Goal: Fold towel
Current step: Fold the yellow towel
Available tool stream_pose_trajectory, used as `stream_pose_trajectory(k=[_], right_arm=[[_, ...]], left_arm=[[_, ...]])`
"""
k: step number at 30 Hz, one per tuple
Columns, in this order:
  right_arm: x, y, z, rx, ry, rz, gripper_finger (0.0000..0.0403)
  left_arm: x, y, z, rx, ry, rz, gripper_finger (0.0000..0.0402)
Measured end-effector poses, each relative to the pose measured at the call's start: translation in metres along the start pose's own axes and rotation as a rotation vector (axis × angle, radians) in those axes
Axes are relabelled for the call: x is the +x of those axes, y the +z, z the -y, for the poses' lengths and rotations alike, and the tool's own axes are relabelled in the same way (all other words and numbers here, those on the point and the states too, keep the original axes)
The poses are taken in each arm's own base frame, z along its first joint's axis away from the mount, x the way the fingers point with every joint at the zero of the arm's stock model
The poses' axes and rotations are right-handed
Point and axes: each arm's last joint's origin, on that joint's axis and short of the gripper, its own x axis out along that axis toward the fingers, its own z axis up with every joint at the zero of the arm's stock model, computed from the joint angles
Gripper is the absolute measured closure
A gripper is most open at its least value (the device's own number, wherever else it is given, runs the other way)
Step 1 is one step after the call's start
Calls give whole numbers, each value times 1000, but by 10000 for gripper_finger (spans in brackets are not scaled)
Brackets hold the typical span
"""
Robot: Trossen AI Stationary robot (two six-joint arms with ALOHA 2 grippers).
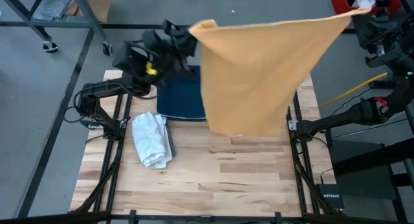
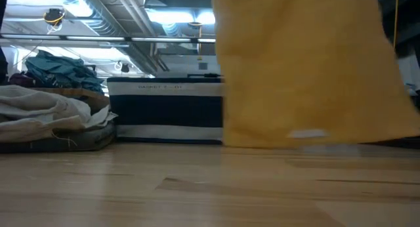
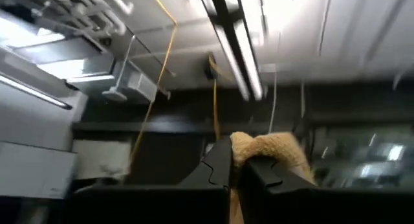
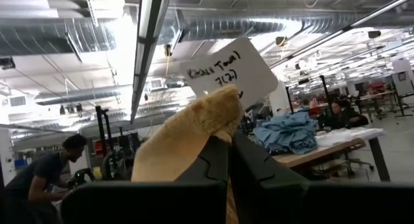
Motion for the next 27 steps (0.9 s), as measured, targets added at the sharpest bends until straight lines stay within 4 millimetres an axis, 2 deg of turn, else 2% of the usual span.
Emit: stream_pose_trajectory(k=[2, 5, 10, 18, 22, 27], right_arm=[[-1, 1, 0, 1, -1, 3, 398], [1, -1, 0, -1, -1, -4, 398], [1, -1, 0, -3, 3, -9, 398], [1, -4, 0, -7, 3, -37, 398], [-1, -16, 0, 75, 43, -169, 398], [-4, -32, -1, 106, 113, -349, 398]], left_arm=[[3, -11, -1, 123, 4, -21, 401], [7, -19, -7, 310, 33, 35, 401], [8, -8, -17, 533, 123, 183, 401], [7, -4, -17, 454, 128, 186, 401], [5, -8, -4, 437, 76, 97, 401], [-7, -10, 24, 462, 37, -71, 401]])
